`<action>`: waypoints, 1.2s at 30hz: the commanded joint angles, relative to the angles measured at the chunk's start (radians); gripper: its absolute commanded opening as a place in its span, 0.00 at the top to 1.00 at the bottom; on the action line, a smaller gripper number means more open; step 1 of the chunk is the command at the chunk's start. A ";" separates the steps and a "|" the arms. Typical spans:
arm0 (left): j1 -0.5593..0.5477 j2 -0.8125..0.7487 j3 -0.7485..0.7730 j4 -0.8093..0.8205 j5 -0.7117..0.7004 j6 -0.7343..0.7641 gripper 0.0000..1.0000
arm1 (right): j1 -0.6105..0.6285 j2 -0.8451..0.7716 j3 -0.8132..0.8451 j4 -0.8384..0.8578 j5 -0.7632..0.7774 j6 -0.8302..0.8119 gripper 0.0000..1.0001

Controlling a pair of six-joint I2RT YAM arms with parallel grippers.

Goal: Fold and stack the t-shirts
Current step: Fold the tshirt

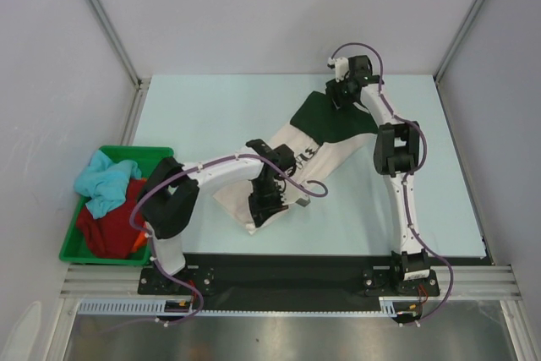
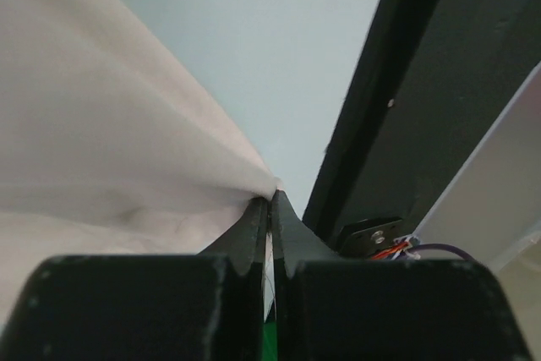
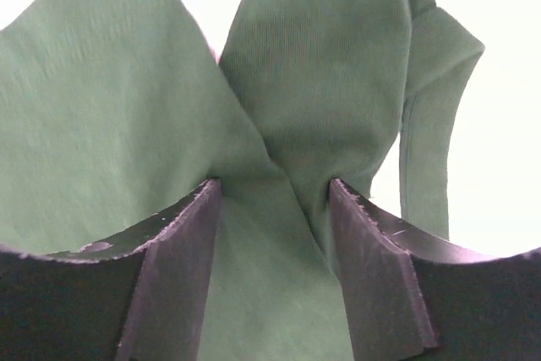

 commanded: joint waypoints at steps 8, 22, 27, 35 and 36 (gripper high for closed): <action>-0.154 0.128 0.160 -0.005 0.144 -0.044 0.97 | 0.098 0.152 0.189 0.147 0.024 0.028 0.35; -0.257 0.452 0.618 -0.081 0.219 -0.079 0.95 | 0.121 0.196 0.292 0.252 0.027 0.055 0.32; -0.281 0.435 0.648 -0.089 0.210 -0.101 0.91 | 0.090 0.061 0.243 0.233 0.036 0.072 0.27; -0.280 0.222 0.494 -0.128 0.147 -0.113 0.73 | 0.049 -0.313 -0.016 0.227 0.019 0.097 0.17; -0.278 0.189 0.473 -0.115 0.112 -0.119 0.71 | 0.044 -0.341 -0.054 0.215 0.018 0.123 0.17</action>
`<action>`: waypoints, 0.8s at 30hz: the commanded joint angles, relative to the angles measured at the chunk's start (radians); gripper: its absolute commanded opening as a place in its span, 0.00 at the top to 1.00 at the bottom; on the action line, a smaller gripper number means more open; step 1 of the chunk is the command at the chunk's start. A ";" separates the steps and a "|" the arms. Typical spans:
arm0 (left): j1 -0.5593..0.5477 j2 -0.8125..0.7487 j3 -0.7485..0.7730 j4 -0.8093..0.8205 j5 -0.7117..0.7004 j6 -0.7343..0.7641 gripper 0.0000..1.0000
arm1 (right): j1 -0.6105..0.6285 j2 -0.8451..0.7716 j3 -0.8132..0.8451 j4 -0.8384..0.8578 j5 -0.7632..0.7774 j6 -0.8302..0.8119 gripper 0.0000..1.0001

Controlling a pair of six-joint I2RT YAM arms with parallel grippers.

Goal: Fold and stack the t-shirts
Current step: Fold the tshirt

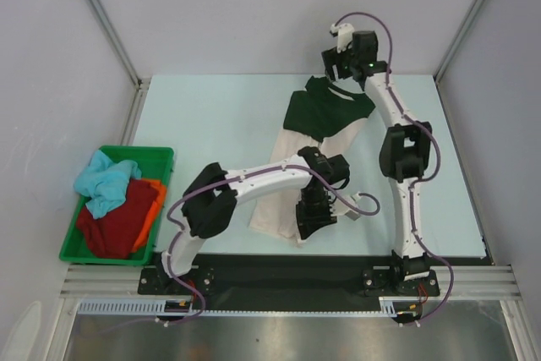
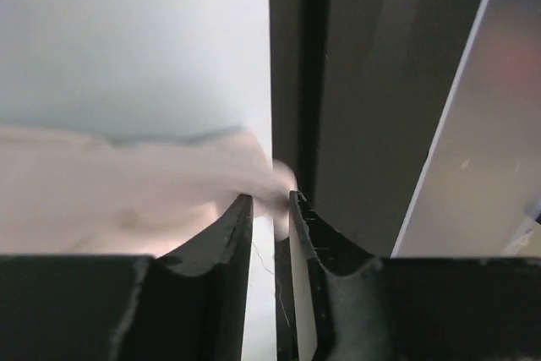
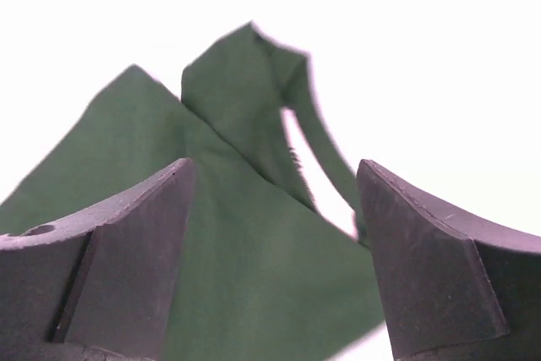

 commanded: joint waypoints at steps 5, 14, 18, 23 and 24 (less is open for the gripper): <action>0.003 -0.319 -0.041 0.034 -0.192 -0.061 0.24 | -0.070 -0.390 -0.343 -0.027 -0.087 0.127 0.16; 0.339 -0.391 -0.230 0.178 -0.084 -0.278 0.23 | -0.243 -0.476 -0.664 -0.073 -0.259 0.242 0.21; 0.507 -0.327 -0.276 0.207 -0.027 -0.346 0.31 | -0.288 -0.445 -0.669 -0.084 -0.285 0.236 0.23; 0.588 -0.255 -0.331 0.215 0.073 -0.366 0.34 | -0.297 -0.386 -0.652 -0.085 -0.294 0.228 0.25; 0.600 -0.244 -0.337 0.215 0.102 -0.366 0.34 | -0.297 -0.375 -0.650 -0.085 -0.297 0.228 0.25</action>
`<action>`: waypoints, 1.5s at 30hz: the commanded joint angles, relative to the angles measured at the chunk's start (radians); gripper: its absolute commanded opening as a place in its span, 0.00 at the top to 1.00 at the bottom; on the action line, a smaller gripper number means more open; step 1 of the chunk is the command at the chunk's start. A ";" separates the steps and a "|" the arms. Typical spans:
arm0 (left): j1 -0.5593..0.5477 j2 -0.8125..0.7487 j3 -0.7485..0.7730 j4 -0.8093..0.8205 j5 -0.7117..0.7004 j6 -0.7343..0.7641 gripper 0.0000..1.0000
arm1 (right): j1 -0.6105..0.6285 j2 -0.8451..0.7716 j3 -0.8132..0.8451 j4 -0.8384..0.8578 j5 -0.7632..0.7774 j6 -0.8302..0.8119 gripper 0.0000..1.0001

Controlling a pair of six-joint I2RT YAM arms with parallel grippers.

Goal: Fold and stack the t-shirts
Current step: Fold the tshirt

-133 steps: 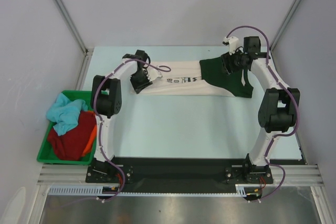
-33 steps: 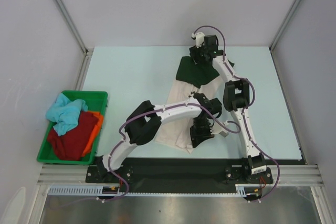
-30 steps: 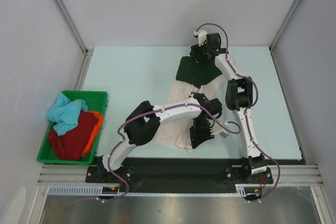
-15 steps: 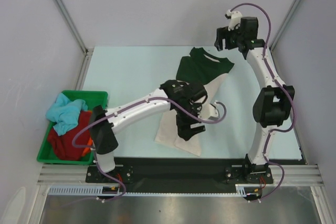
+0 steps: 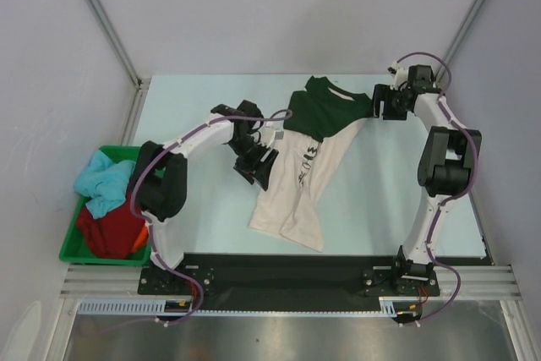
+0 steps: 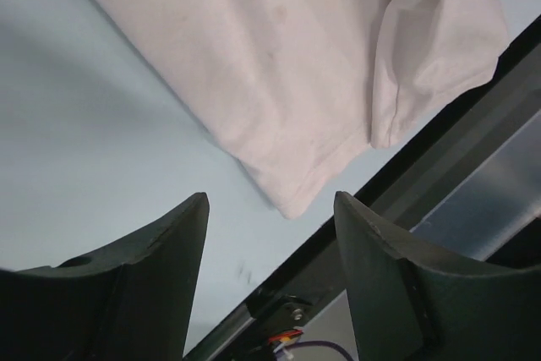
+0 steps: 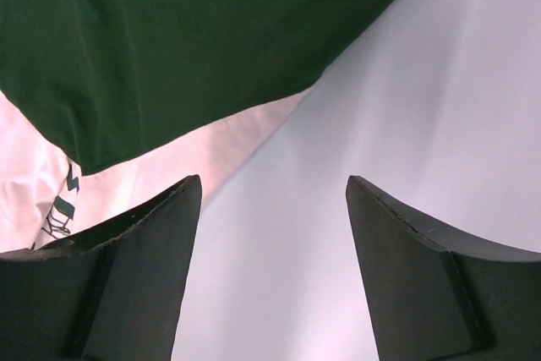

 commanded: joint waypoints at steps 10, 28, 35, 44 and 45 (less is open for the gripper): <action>0.035 0.095 -0.164 0.025 0.157 -0.037 0.35 | -0.002 0.188 0.121 0.036 -0.053 0.030 0.28; 0.039 0.137 -0.226 0.010 0.175 -0.015 0.68 | 0.043 0.382 0.311 0.079 -0.117 0.071 0.63; 0.039 0.138 -0.252 0.019 0.189 -0.003 1.00 | 0.041 0.438 0.427 0.094 -0.051 0.067 0.86; 0.039 0.085 -0.292 0.003 0.212 0.022 1.00 | 0.057 0.507 0.535 0.117 -0.034 0.053 0.87; 0.039 0.077 -0.307 0.003 0.212 0.023 1.00 | 0.063 0.514 0.546 0.125 -0.033 0.051 0.86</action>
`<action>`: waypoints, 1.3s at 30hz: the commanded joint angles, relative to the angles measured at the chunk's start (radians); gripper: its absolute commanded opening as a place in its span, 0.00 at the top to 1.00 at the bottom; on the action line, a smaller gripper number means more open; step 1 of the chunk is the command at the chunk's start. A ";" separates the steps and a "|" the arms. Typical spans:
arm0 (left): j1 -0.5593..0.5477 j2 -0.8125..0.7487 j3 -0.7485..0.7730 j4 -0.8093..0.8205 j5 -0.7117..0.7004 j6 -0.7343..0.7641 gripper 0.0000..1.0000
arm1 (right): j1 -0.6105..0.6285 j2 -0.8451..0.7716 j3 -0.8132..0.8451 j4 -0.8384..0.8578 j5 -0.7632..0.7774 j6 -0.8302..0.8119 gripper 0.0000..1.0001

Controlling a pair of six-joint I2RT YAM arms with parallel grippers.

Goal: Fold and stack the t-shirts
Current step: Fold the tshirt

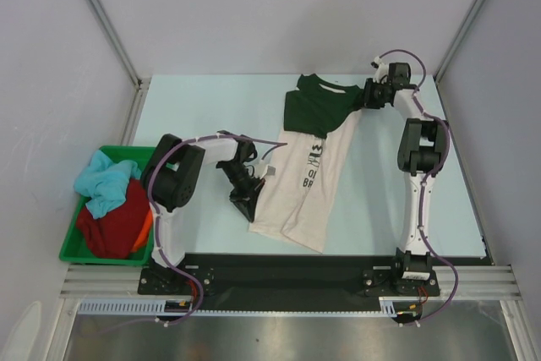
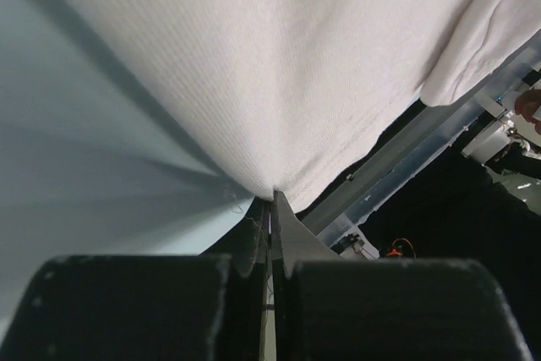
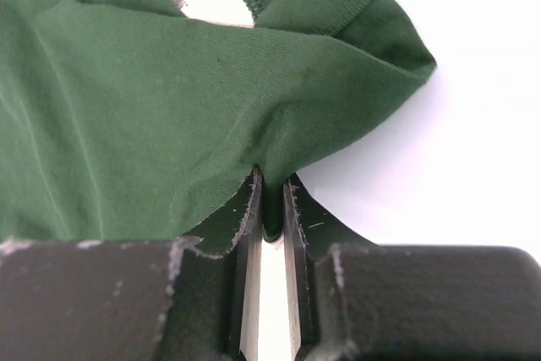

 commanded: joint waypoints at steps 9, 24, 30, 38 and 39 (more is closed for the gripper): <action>-0.015 -0.103 -0.058 -0.009 0.028 0.036 0.99 | 0.047 0.137 0.221 0.075 0.019 -0.016 0.83; -0.166 -0.154 -0.043 0.003 -0.036 0.007 0.98 | 0.110 0.279 0.471 0.117 -0.009 0.086 0.79; -0.175 -0.200 0.043 -0.046 -0.098 0.022 0.34 | 0.115 0.203 0.431 0.083 0.043 0.063 0.34; -0.130 -0.376 0.035 -0.023 -0.202 -0.025 0.27 | 0.018 -0.235 0.043 0.008 0.040 0.144 0.25; -0.123 -0.387 0.026 -0.003 -0.205 -0.039 0.28 | 0.014 -0.289 -0.105 0.005 0.031 0.153 0.25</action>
